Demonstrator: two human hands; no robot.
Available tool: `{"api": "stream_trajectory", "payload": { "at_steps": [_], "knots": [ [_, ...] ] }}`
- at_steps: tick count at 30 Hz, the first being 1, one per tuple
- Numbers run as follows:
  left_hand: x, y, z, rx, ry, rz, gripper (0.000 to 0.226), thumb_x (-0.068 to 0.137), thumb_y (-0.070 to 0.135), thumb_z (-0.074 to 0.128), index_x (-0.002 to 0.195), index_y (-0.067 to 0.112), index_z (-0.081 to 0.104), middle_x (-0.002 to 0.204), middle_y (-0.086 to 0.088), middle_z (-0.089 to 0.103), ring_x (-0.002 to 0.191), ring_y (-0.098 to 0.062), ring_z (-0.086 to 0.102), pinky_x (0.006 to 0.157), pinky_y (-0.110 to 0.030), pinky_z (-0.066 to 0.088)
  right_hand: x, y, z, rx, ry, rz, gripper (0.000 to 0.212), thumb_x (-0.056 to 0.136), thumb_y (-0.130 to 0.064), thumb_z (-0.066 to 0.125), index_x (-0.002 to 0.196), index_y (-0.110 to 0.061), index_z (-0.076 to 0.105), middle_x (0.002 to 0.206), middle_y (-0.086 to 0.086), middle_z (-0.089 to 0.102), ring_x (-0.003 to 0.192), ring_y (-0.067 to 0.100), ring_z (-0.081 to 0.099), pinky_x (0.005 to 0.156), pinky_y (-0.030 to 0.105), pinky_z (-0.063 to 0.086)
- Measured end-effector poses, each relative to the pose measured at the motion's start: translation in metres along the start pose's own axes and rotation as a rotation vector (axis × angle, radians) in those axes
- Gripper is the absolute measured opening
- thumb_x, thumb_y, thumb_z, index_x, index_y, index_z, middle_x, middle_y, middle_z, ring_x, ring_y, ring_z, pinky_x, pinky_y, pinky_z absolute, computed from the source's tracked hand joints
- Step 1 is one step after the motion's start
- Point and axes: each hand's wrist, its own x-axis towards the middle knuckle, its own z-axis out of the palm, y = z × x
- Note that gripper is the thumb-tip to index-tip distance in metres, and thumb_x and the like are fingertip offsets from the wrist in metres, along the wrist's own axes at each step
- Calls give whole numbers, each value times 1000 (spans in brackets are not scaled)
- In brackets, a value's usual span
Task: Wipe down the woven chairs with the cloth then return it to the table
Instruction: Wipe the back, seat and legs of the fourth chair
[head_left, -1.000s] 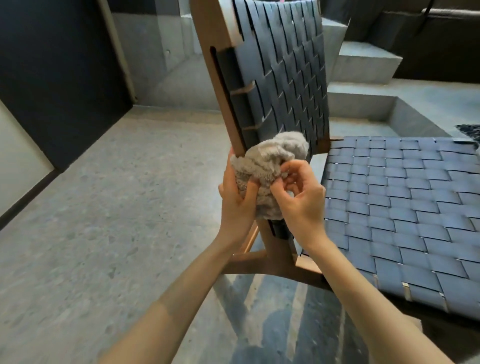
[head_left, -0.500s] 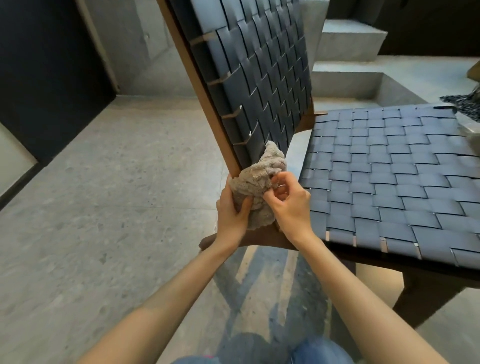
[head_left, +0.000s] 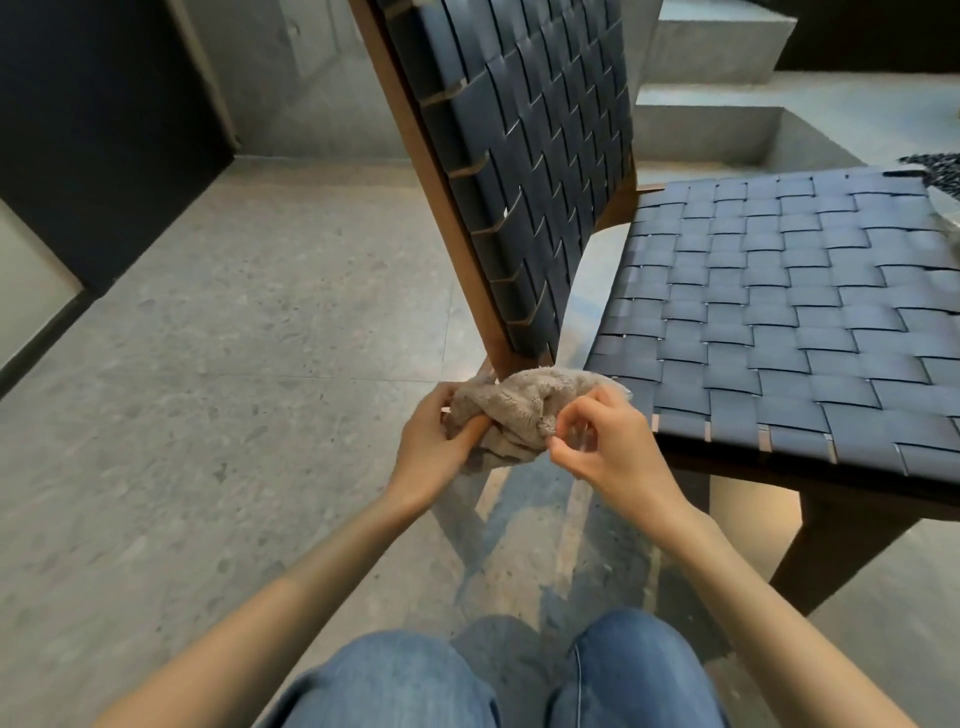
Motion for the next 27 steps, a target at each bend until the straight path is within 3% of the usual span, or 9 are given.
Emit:
{"api": "stream_trajectory", "payload": {
  "at_steps": [3, 5, 7, 11, 14, 16, 19, 24, 27],
  "knots": [
    [-12, -9, -31, 78, -31, 34, 14, 83, 31, 69, 93, 33, 59, 96, 10, 61, 82, 0, 57, 64, -8, 45, -13, -1, 4, -147, -178, -56, 11, 88, -25, 63, 85, -26, 53, 115, -17, 50, 101, 4, 44, 73, 21, 38],
    [-16, -20, -45, 176, -63, 30, 13, 83, 30, 70, 94, 28, 62, 98, 3, 60, 86, -6, 55, 67, -8, 42, -21, -1, 12, -201, -303, 2, 11, 93, -30, 53, 90, -29, 43, 81, -12, 60, 72, 9, 56, 61, 27, 41],
    [-18, -32, -52, 280, -53, -26, 16, 82, 32, 70, 96, 27, 63, 105, -4, 50, 99, -13, 44, 75, -8, 36, -22, 0, 22, -283, -312, 9, 8, 96, -29, 48, 96, -27, 41, 73, -6, 62, 64, 17, 57, 61, 35, 49],
    [-7, -38, -36, 316, 29, -38, 14, 85, 36, 67, 94, 28, 60, 103, -4, 50, 98, -14, 44, 81, -23, 37, -16, 8, 39, -107, -9, 49, 9, 93, -17, 58, 95, -22, 51, 77, -6, 63, 62, 7, 57, 62, 28, 53],
    [19, -32, -8, 223, 93, 34, 11, 88, 35, 63, 93, 26, 58, 87, 12, 59, 78, 1, 55, 65, -7, 42, -13, 17, 54, 27, 305, 132, 13, 89, -11, 64, 91, -23, 59, 74, -15, 58, 67, -1, 58, 62, 5, 47],
    [37, -29, 14, 146, 84, 14, 12, 90, 34, 60, 96, 24, 55, 84, 17, 57, 75, 4, 54, 60, -4, 42, -12, 24, 69, 65, 452, 184, 10, 87, -8, 66, 93, -17, 65, 86, -5, 63, 74, 4, 59, 69, 10, 50],
    [53, -34, 39, 93, 44, 38, 16, 94, 29, 54, 106, 20, 49, 92, 9, 57, 80, 1, 56, 72, -14, 50, -7, 34, 91, 121, 601, 296, 9, 85, -5, 68, 93, -9, 69, 98, 5, 61, 83, 13, 61, 74, 25, 56],
    [58, -51, 48, -29, 2, 93, 43, 93, 17, 57, 127, 21, 31, 102, 21, 51, 93, 7, 57, 79, -9, 50, 5, 31, 126, 422, 806, 516, 16, 83, -10, 73, 92, -17, 62, 102, -2, 54, 83, 2, 59, 73, 4, 47],
    [58, -67, 47, 48, -131, 182, 39, 95, 13, 54, 132, 17, 41, 123, 4, 57, 108, -2, 55, 86, -4, 44, 16, 24, 148, 678, 850, 780, 30, 78, -20, 78, 92, -20, 52, 105, -2, 49, 82, 1, 55, 66, 0, 44]
  ]
}}
